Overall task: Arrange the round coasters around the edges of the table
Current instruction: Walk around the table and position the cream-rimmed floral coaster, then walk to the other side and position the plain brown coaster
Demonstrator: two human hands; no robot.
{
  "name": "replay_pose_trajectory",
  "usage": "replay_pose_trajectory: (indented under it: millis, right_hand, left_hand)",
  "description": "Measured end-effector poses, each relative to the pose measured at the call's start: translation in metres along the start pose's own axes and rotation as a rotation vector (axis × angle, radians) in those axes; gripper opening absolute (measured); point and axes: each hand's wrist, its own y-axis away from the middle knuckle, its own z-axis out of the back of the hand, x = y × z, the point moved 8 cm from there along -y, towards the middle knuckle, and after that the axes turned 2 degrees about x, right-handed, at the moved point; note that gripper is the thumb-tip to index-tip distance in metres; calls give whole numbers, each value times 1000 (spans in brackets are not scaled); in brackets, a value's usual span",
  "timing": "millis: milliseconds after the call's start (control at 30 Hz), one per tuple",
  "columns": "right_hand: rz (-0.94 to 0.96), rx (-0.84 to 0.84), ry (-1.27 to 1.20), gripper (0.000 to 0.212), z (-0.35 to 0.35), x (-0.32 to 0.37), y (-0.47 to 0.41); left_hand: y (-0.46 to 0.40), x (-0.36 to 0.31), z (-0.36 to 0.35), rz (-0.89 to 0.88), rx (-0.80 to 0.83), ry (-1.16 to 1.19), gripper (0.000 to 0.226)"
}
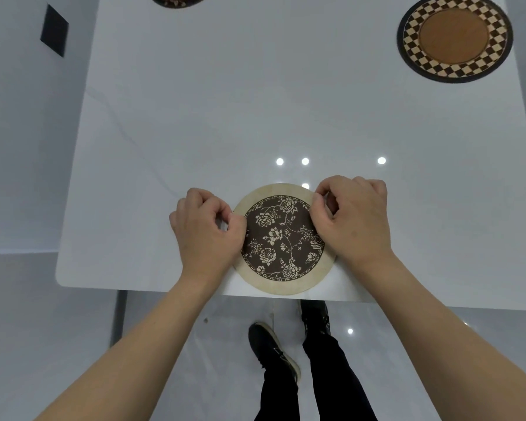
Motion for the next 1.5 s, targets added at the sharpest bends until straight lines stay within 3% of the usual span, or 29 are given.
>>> replay_pose_trajectory:
  millis: [700,833,1033,1200,1500]
  right_hand:
    - [21,-77,126,8,3,3,2]
    - [99,-89,139,25,11,28,-2]
    - [329,189,38,52,-2,141,-10]
    - [538,414,58,57,-23,262,11]
    - [1006,593,64,59,-41,490,122]
  left_hand:
    - [0,3,-3,-34,6,-6,6]
    - [-1,2,9,-47,23,2,20]
    - [8,42,83,15,4,-108,35]
    - [35,98,197,174,-132,-192,42]
    - [157,204,406,491,-491,-329,48]
